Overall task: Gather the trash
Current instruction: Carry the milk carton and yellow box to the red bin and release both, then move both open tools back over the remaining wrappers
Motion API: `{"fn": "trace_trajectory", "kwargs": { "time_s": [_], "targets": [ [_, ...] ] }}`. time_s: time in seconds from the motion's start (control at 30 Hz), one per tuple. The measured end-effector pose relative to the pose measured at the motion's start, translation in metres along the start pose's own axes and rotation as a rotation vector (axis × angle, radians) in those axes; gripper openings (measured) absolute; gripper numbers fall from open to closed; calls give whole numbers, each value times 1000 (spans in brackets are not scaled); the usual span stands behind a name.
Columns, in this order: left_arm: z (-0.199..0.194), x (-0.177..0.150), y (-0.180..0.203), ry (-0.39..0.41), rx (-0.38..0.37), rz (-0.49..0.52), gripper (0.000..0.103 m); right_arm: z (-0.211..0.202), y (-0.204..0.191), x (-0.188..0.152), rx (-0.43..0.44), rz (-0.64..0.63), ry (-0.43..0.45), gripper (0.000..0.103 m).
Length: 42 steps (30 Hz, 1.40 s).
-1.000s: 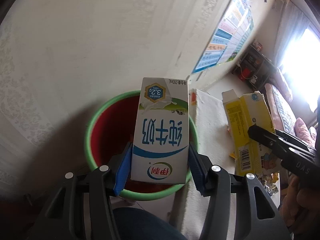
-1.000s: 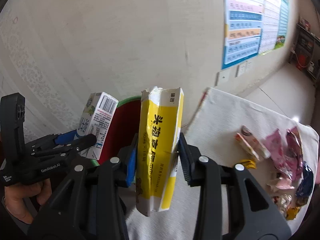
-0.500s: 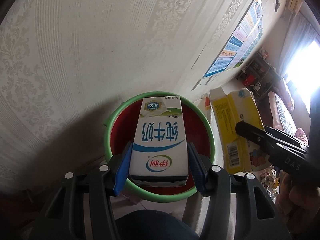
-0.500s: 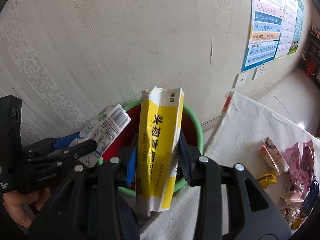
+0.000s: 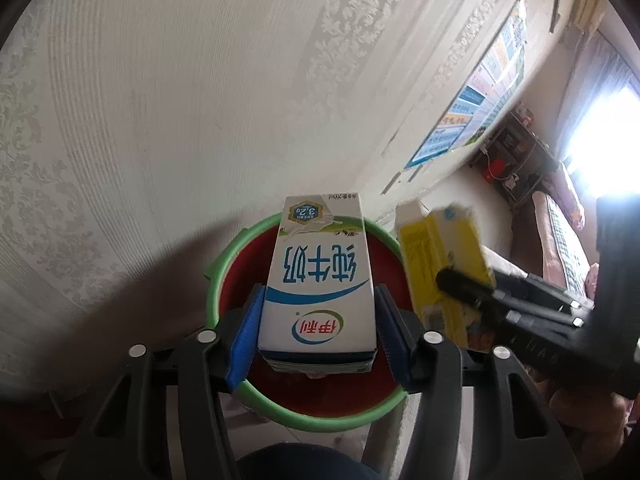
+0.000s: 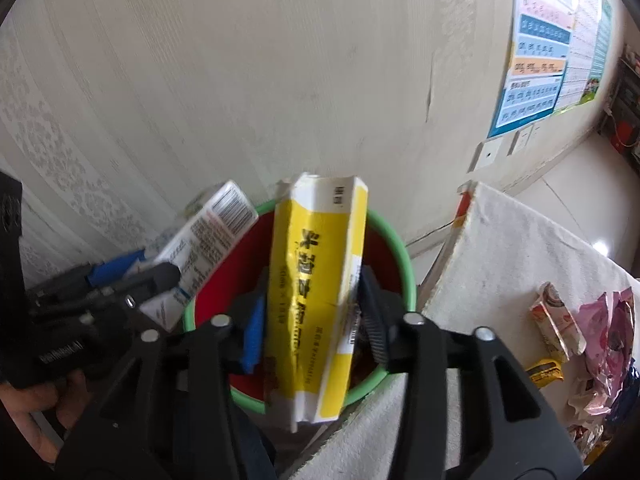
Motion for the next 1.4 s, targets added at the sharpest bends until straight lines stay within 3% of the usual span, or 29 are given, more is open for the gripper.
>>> {"fn": "trace_trajectory", "kwargs": {
  "time_s": [0.03,0.27,0.47,0.6,0.7,0.9,1.4],
  "targets": [
    [-2,0,-2,9,-1,-11,79,3,0,-3,-11,-4,-11,69],
    [-3,-8,-10,15,11,-60,88,1,9,-21,-24,10,-26,91],
    [-4,-16,-3,9,27,-60,95,-17,32,-33,-52,36,-18,94],
    [0,-26,20,-17,41,20,95,-37,50,-41,-87,46,11,96],
    [3,-34,50,-33,27,100,95,-54,67,-51,-110,63,29,97],
    [9,-42,98,-35,-5,161,95,-86,108,-72,-147,125,54,98],
    [51,-91,244,-130,-154,336,95,-158,256,-160,-305,342,67,98]
  ]
}}
Point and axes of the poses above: each gripper's, at about its wrist camera, not at the fingertips, and z roughly the way its jaws point, y to its right, x to its top, the point moved 10 cm from there along z, roughly the way its jaws point, and after that the axes turned 6 degrees about -x, right-handed, at the moved point
